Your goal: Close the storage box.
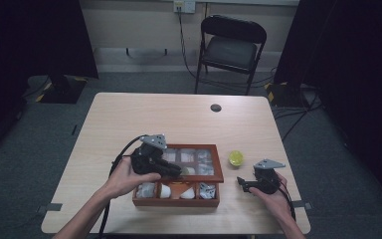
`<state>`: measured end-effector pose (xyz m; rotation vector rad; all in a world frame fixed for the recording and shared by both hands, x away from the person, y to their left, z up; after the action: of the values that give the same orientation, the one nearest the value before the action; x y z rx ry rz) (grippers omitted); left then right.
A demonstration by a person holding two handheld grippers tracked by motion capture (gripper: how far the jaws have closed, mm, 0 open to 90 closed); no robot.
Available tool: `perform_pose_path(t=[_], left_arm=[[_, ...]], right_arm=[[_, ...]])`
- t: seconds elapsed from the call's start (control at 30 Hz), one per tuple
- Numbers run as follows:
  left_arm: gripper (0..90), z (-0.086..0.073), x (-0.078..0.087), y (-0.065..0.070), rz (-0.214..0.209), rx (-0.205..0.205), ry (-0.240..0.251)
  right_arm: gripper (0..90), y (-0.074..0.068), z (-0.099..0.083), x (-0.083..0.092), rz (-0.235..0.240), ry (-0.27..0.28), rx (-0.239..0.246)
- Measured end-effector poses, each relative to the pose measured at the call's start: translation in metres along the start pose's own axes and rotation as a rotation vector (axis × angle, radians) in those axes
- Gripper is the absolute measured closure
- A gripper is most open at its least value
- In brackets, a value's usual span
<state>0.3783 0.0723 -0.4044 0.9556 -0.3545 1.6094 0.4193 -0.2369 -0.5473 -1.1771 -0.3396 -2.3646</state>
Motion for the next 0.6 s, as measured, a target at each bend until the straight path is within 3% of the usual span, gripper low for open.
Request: perform_pose_path(t=[0.6], left_arm=[[82.7, -0.015, -0.018, 0.005, -0.001, -0.028, -0.033]], right_arm=[[17.1, 0.001, -0.001, 0.001, -0.002, -0.005, -0.003]])
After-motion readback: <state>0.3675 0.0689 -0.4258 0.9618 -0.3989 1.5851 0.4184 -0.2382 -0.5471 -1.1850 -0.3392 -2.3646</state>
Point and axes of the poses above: each handheld gripper's, and its own axes: x roughly backward along the jaws, z roughly out of its top, y roughly to its right, the point moved 7 cm from there along -x, roughly forward along the jaws, and after that the axes turned 9 degrees about -y, right-handed, at the moved point
